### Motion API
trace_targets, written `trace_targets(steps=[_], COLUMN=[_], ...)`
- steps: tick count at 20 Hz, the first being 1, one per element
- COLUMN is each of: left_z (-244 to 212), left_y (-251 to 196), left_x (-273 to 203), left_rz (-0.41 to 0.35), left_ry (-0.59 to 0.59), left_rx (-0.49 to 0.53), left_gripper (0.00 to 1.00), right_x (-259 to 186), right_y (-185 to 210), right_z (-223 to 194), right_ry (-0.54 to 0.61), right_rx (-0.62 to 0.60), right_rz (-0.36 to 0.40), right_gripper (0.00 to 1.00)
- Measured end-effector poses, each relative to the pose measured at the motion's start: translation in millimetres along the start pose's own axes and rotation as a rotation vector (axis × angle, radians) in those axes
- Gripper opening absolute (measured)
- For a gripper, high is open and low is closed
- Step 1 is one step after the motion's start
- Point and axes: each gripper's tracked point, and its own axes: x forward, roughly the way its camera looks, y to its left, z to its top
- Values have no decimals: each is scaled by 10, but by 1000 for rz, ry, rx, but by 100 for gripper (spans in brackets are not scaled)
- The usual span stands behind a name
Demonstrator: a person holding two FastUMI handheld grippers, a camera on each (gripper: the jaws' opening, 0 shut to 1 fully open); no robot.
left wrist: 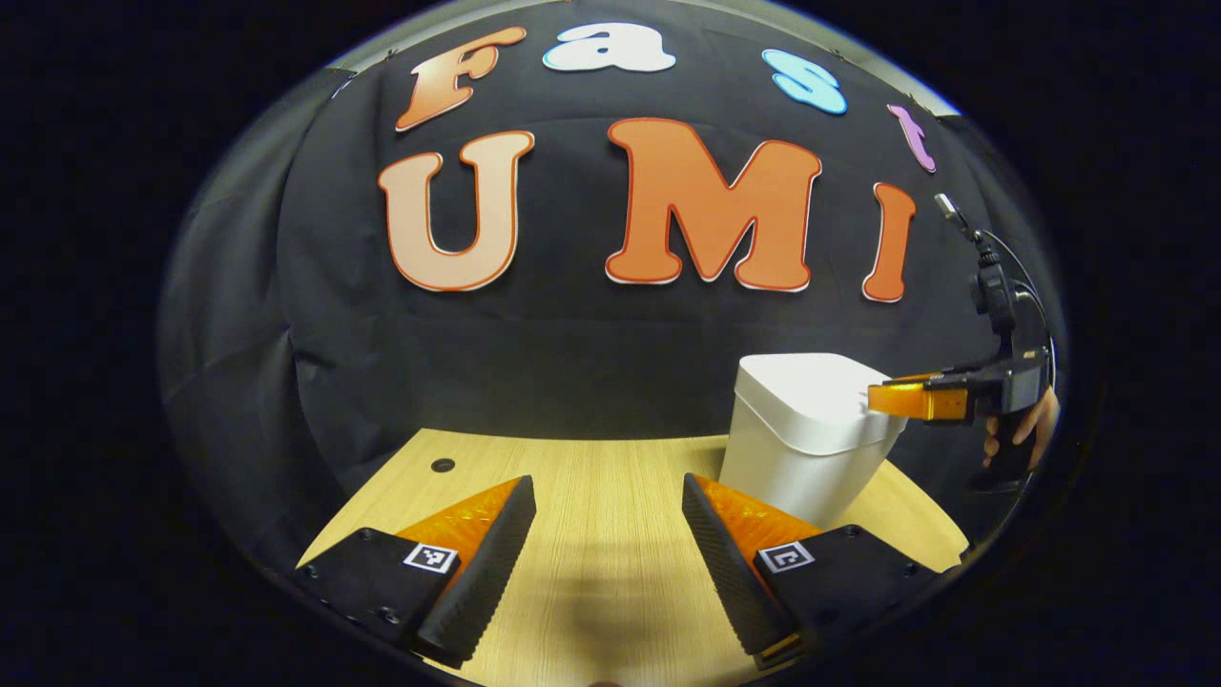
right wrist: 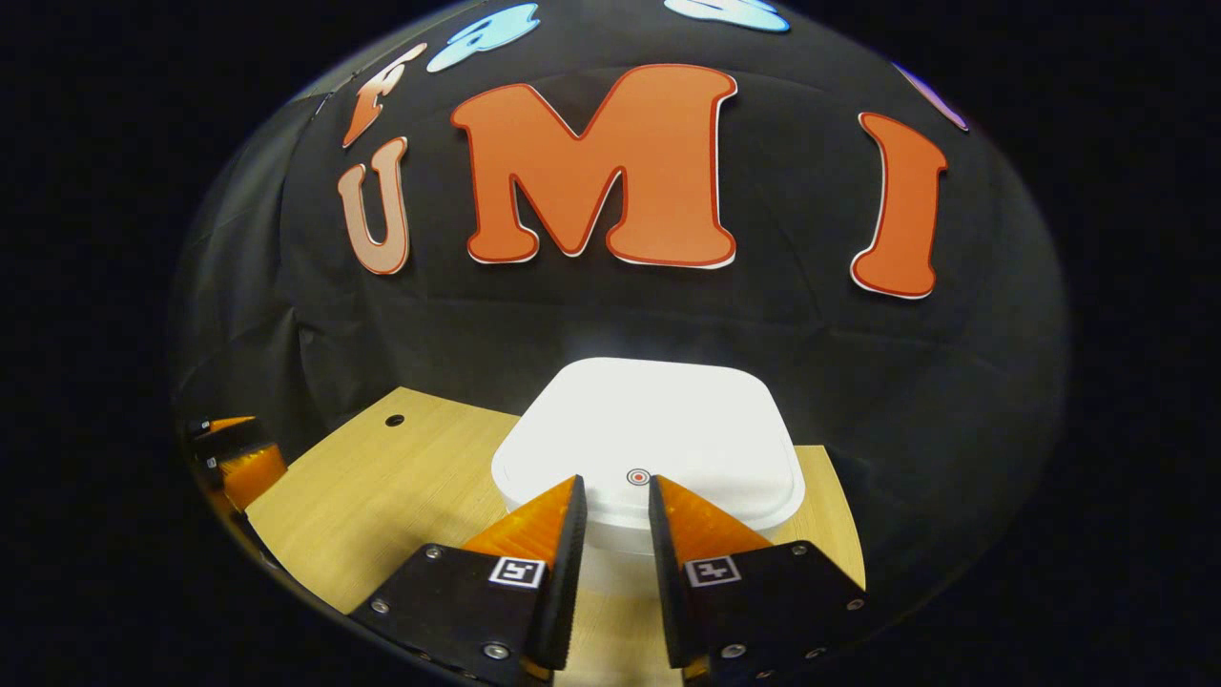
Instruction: Press the lid of the desktop garbage bin to open it, pick up the crumpled paper on the desktop and throw it into the bin, then pick up the pop can on the desktop and drop it into the bin, and finally close the garbage bin lid.
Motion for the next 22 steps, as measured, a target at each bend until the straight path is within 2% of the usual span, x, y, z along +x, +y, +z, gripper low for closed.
trace_targets(steps=[5,6,8,11,16,20,22], left_z=[390,407,435,456,479,469,404], left_y=[2,26,73,121,293,493,574], left_x=[-143,-199,-293,-342,-393,-290,-265], left_rz=[29,44,72,104,130,85,77], left_ry=[-138,-152,-173,-200,-216,-209,-195], left_rx=[-26,-37,-61,-89,-46,3,11], left_gripper=[99,99,99,99,98,96,99], right_x=[-302,-334,-362,-503,-599,-657,-676], right_y=[22,34,74,79,269,402,411], right_z=[117,97,75,18,51,20,34], right_ry=[-172,-180,-193,-227,-257,-233,-243], right_rx=[-82,-87,-90,-127,-138,-103,-119], right_rz=[6,15,39,52,70,12,-25], right_gripper=[75,82,88,95,95,96,97])
